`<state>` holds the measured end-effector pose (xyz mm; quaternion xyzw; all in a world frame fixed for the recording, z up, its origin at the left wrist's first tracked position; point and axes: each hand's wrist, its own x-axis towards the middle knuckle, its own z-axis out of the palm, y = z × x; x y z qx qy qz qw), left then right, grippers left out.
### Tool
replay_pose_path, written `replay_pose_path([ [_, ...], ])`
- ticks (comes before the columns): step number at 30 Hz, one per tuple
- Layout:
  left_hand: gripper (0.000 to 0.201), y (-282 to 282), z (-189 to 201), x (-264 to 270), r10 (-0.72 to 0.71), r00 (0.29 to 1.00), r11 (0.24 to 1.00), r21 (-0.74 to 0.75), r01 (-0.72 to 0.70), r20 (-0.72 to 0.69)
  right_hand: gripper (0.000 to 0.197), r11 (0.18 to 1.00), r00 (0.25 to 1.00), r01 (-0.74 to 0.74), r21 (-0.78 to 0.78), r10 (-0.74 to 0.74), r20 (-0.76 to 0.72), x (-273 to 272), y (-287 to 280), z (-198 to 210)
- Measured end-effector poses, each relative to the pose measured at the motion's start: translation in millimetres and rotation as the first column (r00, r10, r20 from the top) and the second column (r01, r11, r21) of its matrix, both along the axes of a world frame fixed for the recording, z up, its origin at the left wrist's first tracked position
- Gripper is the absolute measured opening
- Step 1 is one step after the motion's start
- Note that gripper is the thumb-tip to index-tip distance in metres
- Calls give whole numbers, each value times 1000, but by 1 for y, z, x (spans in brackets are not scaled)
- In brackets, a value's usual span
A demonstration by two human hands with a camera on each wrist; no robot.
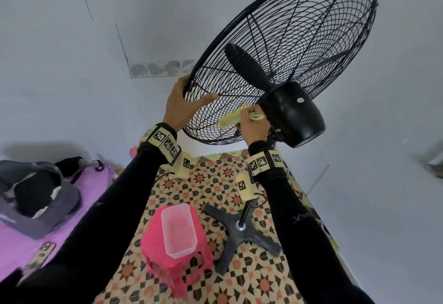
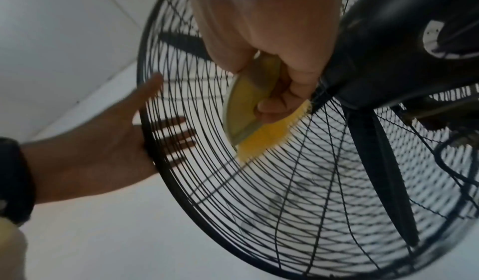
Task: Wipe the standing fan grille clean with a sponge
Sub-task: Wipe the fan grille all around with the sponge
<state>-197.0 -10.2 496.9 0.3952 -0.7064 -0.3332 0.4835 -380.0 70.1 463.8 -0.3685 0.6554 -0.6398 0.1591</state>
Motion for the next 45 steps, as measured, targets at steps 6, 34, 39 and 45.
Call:
replay_pose_path([
  [6,81,-11,-1,0,-77,997,995,-59,76,-15,16,955,967,208,-212,-169,189,-4,8,24],
  [34,83,-47,-11,6,-324,946,939,-124,322,3,31,872,880,452,189,-470,62,9,-13,11],
  [39,82,-49,-10,8,-319,948,943,-101,317,-1,26,880,873,472,57,-476,107,-1,-17,39],
  [45,82,-45,-11,5,-308,952,947,-99,306,-1,35,843,810,530,87,-535,241,3,-21,7],
])
